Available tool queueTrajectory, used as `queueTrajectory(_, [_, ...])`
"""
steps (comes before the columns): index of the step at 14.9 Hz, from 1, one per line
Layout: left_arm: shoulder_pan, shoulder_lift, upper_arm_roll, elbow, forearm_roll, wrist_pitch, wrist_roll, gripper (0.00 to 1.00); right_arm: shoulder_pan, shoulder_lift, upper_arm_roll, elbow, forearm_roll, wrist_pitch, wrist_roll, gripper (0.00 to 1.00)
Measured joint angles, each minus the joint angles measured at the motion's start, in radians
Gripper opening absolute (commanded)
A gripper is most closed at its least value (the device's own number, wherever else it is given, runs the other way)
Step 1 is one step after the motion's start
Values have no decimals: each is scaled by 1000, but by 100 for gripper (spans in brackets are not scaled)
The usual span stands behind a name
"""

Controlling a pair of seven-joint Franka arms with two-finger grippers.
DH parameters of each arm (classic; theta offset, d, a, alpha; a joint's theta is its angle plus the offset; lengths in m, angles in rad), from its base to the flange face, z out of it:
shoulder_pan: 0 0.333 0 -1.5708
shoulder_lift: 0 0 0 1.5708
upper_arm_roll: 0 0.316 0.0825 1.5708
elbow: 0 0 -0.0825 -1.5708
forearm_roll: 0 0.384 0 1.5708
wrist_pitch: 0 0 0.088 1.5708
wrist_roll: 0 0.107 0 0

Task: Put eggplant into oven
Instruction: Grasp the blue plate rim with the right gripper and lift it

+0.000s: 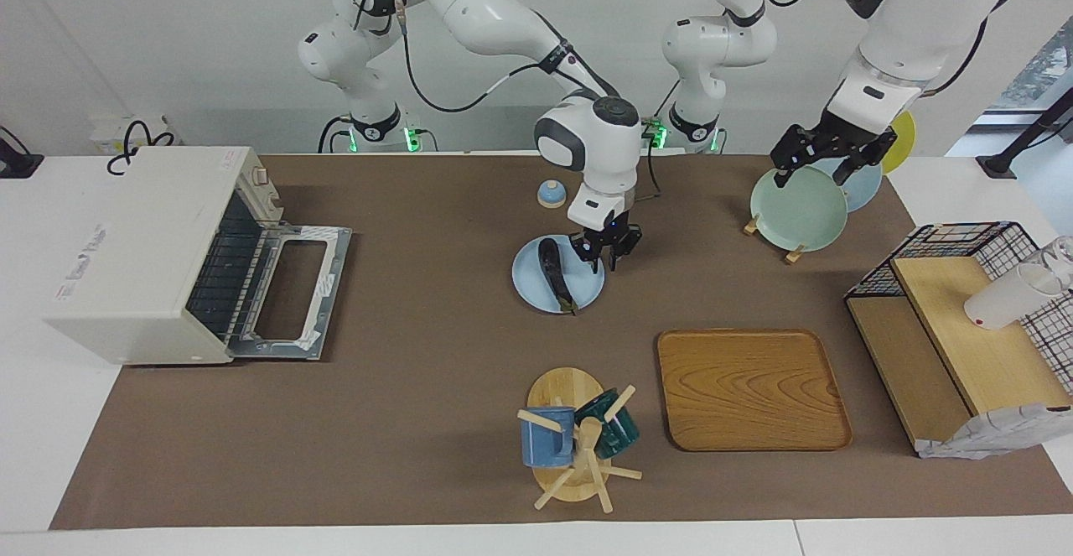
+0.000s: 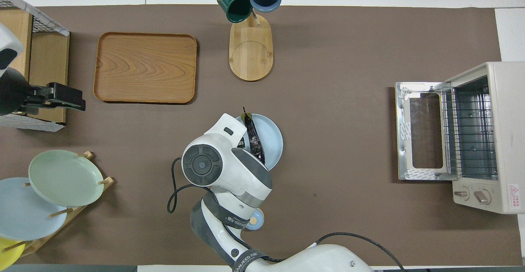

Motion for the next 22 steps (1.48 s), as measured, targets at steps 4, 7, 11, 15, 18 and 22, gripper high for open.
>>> queueTrajectory(4, [0,25,-10,-16,0,-1,0,100,1,-11,0,-33,-1,19,-4,34])
queueTrajectory(7, [0,28,-15,-24,0,-22,0,100,1,-19,0,-55,-1,49,-4,30])
queueTrajectory(11, [0,27,-18,-23,0,-59,0,100,12,-26,2,-98,-1,89,-4,9])
queueTrajectory(15, [9,26,-19,-6,0,-59,0,100,13,-35,0,-102,-3,89,-4,0])
queueTrajectory(18, [13,27,-19,-4,0,-59,0,100,13,-50,0,-99,-27,38,-5,0])
queueTrajectory(22, [14,26,-19,-4,0,-59,0,100,-1,-69,-9,-5,-181,-232,-5,0])
